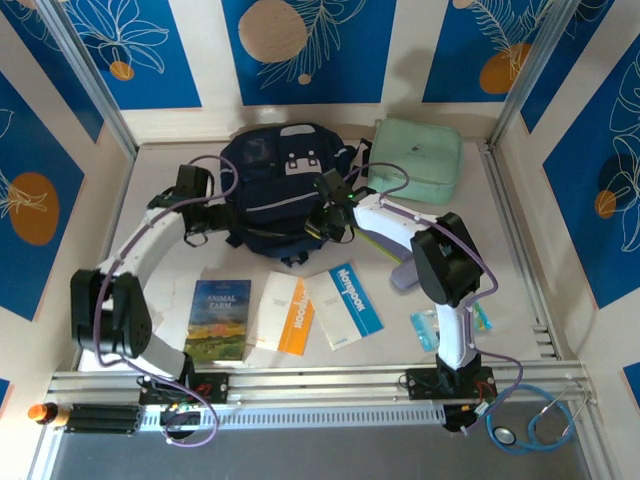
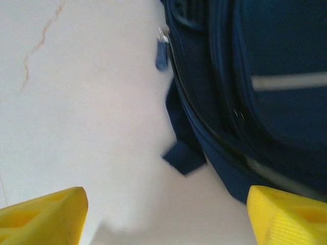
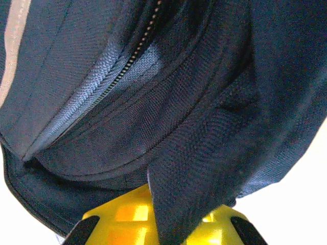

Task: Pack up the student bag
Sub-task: Unzip the student bag at the top-center of the table.

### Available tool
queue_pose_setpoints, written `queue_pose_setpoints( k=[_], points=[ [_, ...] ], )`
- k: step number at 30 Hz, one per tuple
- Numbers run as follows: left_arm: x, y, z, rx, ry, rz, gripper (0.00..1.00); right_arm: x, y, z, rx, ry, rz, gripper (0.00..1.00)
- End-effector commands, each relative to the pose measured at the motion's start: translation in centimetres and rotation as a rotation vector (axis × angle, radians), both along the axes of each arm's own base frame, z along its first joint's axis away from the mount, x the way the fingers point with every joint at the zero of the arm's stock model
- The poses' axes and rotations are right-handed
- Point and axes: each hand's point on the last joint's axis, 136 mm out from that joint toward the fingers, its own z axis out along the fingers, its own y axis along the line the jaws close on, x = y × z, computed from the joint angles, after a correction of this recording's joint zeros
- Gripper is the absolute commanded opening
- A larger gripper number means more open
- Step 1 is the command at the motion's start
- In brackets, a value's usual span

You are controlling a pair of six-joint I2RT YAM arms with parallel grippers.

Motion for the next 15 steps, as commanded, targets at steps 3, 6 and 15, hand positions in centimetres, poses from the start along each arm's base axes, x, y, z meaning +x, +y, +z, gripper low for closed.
queue_pose_setpoints(
  k=[3,6,15],
  points=[
    [-4.8,-1.4,-0.6,-0.135,0.057,-0.004,0.90,0.3,3.6,3.5,0.172,-0.112,0.158,0.36],
    [-7.0,-2.7,-0.9,-0.200,0.085,-0.036,0.96,0.0,1.8,6.0,0.170,-0.154,0.208,0.53],
    [-14.0,-5.2,-5.0,-0.154,0.286,-0.047,1.00,-2.8,-3.8,7.0,0.034,-0.196,0.232,0.70]
  ],
)
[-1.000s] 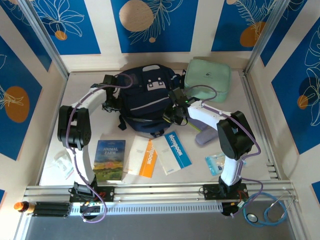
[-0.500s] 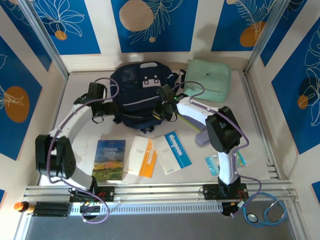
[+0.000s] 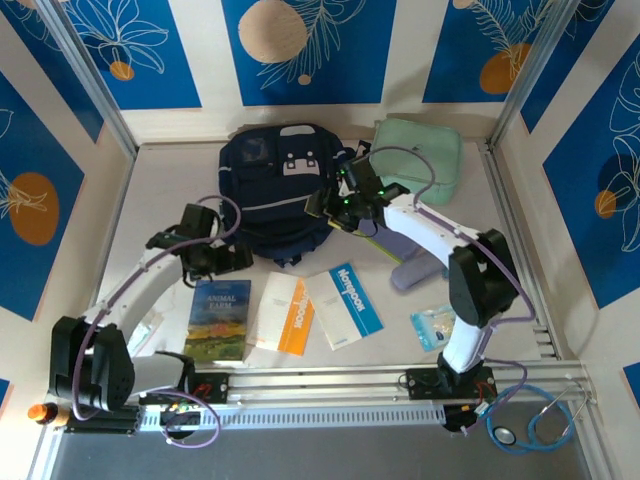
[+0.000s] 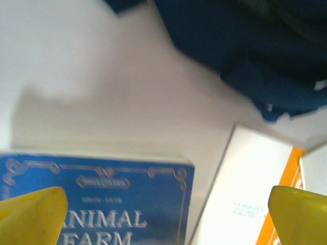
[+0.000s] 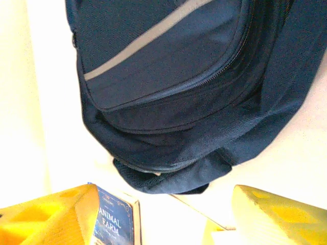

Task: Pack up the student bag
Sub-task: Unzip the student bag at the top-center of the table, then move the book to the middle-left of the table.

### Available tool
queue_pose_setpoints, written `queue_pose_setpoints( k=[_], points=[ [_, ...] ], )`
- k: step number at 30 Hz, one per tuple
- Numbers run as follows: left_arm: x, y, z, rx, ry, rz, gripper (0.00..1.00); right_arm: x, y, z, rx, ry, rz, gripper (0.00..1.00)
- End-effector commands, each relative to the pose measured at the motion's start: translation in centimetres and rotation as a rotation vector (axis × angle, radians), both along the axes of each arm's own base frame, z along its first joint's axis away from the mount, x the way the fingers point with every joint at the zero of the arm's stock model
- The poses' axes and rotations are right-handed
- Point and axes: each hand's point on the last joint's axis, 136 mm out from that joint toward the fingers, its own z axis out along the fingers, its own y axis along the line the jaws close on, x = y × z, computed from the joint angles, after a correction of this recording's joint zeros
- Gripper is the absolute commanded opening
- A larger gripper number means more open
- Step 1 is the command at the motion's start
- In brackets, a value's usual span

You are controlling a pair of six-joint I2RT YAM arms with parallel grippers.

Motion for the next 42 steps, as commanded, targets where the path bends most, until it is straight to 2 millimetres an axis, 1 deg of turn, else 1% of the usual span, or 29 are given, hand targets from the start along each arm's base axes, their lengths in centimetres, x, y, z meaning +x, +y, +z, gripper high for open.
queue_pose_setpoints(
  k=[1,4,6,9,11,15,17,20,23,26,29,31,33,36,39,42],
  points=[
    [-3.8,-0.3,-1.8,0.032,0.117,0.025,1.00,-2.4,-1.2,-1.8,-0.094,0.032,0.040,0.70],
    [-5.7,-0.6,-3.4,0.063,0.173,0.019,0.98,-2.8,-1.6,-2.3,-0.110,0.035,0.017,0.70],
    [-6.7,-0.9,-4.2,0.060,0.216,0.024,0.96,-2.9,-1.6,-2.5,-0.114,0.036,0.009,0.70],
    [-7.5,-2.1,-5.2,0.014,0.245,0.032,0.93,-2.6,-1.3,-2.7,-0.115,0.036,0.003,0.70],
    [-7.0,-3.0,-5.4,-0.029,0.231,0.034,0.92,-2.4,-1.0,-2.8,-0.114,0.034,0.005,0.70],
    [-5.1,-4.0,-6.2,-0.072,0.195,0.059,0.94,-2.0,-0.3,-2.6,-0.107,0.032,0.017,0.70],
    [-4.4,-3.9,-6.9,-0.075,0.191,0.083,0.94,-1.9,-0.2,-2.4,-0.109,0.026,0.020,0.70],
    [-3.4,-3.1,-8.0,-0.057,0.184,0.133,0.95,-1.9,-0.2,-2.2,-0.112,0.016,0.021,0.70],
    [-2.4,-2.6,-8.4,-0.095,0.176,0.181,0.96,-1.8,-0.1,-2.0,-0.113,0.007,0.017,0.73],
    [-0.8,-1.3,-8.1,-0.151,0.150,0.249,0.97,-1.7,0.3,-1.6,-0.116,-0.020,0.026,0.80],
    [1.0,0.3,-7.3,-0.178,0.107,0.302,0.98,-1.8,1.2,-1.1,-0.109,-0.051,0.054,0.88],
    [2.1,1.4,-6.8,-0.187,0.088,0.327,1.00,-2.0,2.1,-0.9,-0.110,-0.065,0.078,0.89],
    [2.7,2.6,-6.5,-0.184,0.089,0.351,1.00,-2.3,2.9,-0.7,-0.107,-0.074,0.104,0.89],
    [3.1,4.0,-5.5,-0.172,0.073,0.365,1.00,-2.8,4.1,-0.6,-0.097,-0.082,0.138,0.88],
    [3.2,5.4,-3.3,-0.117,0.026,0.365,1.00,-3.4,5.5,-0.5,-0.086,-0.089,0.174,0.87],
    [2.6,7.0,-1.5,-0.038,0.001,0.367,1.00,-4.0,7.4,-0.3,-0.068,-0.084,0.227,0.87]
  ],
)
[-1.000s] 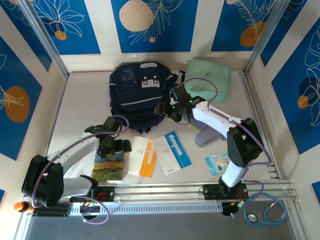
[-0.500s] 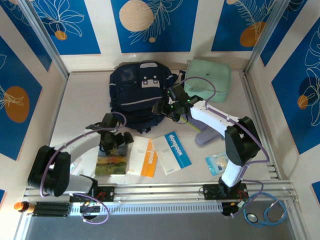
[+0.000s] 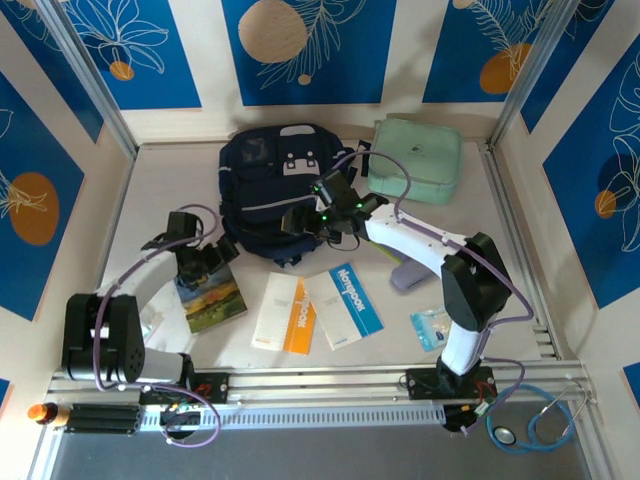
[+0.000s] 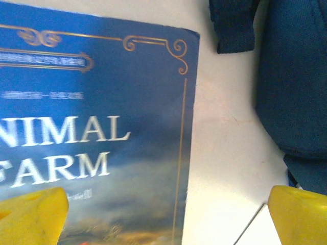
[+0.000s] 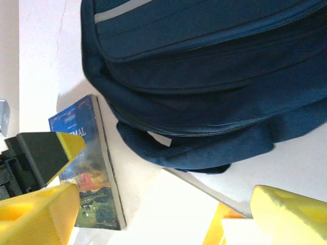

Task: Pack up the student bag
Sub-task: Move the book to the middle-left of the table, then pick up the book from the middle-left of the table.

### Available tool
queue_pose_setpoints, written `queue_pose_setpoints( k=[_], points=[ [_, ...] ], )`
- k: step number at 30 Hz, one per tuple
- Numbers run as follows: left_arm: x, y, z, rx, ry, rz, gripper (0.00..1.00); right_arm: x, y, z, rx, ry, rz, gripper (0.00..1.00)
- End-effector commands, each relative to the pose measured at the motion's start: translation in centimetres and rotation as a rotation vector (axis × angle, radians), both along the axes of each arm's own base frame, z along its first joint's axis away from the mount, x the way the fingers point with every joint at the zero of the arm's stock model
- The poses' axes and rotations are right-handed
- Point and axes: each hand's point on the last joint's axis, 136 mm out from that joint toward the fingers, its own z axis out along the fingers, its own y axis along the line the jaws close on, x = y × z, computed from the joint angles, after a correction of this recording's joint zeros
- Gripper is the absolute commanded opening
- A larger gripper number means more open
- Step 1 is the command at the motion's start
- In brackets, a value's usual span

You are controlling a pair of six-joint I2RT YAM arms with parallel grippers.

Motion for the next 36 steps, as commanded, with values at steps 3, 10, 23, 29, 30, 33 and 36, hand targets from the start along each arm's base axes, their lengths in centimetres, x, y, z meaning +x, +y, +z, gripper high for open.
queue_pose_setpoints(
  k=[3,10,23,29,30,33,36],
  points=[
    [-2.1,4.5,2.6,0.198,0.036,0.021,1.00,-1.1,4.6,1.2,0.056,-0.016,0.145,0.87],
    [-4.3,6.8,1.1,0.115,0.089,0.151,1.00,-3.3,10.8,-0.1,0.035,-0.002,0.323,0.82],
    [-5.4,8.4,-0.6,0.132,0.116,0.247,0.91,-5.2,18.0,-6.5,-0.094,0.020,0.485,0.45],
    [-5.4,8.5,-0.8,0.139,0.122,0.249,0.91,-4.1,17.9,-9.4,-0.239,-0.035,0.473,0.47],
    [-5.5,8.4,-0.8,0.137,0.123,0.247,0.91,-4.0,18.0,-9.7,-0.243,-0.042,0.478,0.48],
    [-5.4,8.4,-1.0,0.131,0.123,0.244,0.91,-4.4,18.2,-10.6,-0.254,-0.043,0.508,0.54],
    [-5.1,8.2,-1.0,0.127,0.117,0.229,0.90,-4.6,18.0,-11.5,-0.293,-0.053,0.530,0.56]
  ],
)
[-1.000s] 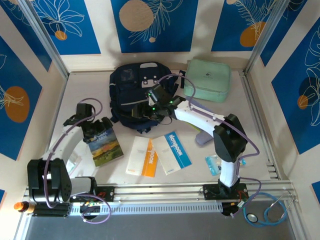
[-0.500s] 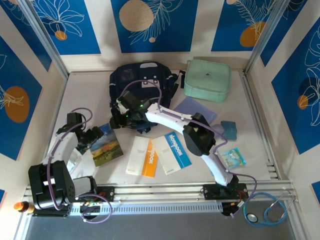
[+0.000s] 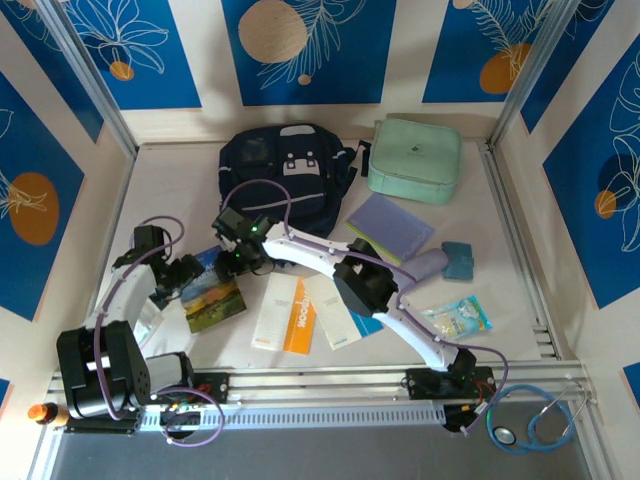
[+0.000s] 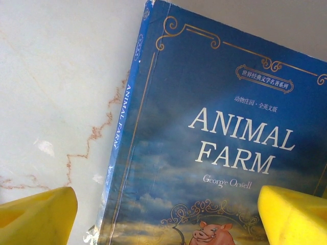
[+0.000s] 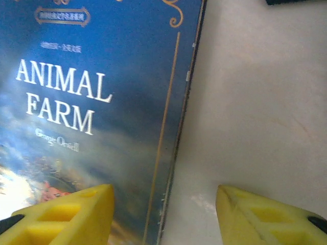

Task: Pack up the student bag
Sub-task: Pick up the book from the middle-left of the table.

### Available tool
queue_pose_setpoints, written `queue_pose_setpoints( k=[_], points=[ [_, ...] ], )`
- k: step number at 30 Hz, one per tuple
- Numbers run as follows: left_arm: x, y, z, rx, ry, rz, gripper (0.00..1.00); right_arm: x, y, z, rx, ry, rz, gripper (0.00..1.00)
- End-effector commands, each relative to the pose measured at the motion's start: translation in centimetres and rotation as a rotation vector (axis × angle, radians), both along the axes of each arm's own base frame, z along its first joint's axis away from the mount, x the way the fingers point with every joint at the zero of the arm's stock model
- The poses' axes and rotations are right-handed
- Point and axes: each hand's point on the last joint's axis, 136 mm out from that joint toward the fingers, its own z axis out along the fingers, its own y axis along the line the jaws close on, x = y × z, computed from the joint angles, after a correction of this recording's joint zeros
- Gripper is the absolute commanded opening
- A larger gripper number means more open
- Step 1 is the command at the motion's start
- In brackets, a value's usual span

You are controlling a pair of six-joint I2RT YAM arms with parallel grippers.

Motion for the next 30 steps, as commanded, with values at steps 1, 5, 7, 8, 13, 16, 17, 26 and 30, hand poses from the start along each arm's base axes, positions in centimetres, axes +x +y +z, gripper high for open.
queue_pose_setpoints(
  k=[1,5,7,8,13,16,17,26,30],
  points=[
    [-0.2,0.2,-0.3,-0.005,0.021,0.008,0.90,0.1,-0.2,-0.3,-0.050,-0.051,0.044,0.56],
    [-0.2,0.0,-0.7,-0.021,0.034,-0.002,0.89,0.0,-0.6,-1.2,-0.108,-0.088,0.058,0.57],
    [-0.3,-0.1,-0.8,-0.024,0.036,-0.004,0.88,0.2,-1.0,-1.7,-0.135,-0.095,0.049,0.57],
    [-0.3,-0.1,-0.8,-0.026,0.038,-0.005,0.88,0.4,-1.3,-1.8,-0.155,-0.105,0.042,0.56],
    [0.0,-1.0,-0.6,-0.067,0.013,-0.036,0.82,2.4,-3.7,-2.7,-0.261,-0.180,-0.007,0.50],
    [0.3,-2.0,-0.7,-0.117,-0.004,-0.062,0.76,3.3,-4.6,-2.8,-0.266,-0.169,-0.034,0.46],
    [0.3,-2.2,-0.8,-0.128,-0.005,-0.070,0.75,3.5,-4.6,-2.8,-0.261,-0.163,-0.036,0.46],
    [-1.1,-1.0,-1.3,-0.056,0.054,-0.054,0.78,2.9,-4.6,-3.3,-0.244,-0.119,-0.048,0.42],
    [-0.9,-1.6,-1.8,-0.090,0.047,-0.064,0.78,2.8,-4.3,-3.2,-0.232,-0.107,-0.046,0.42]
  ],
)
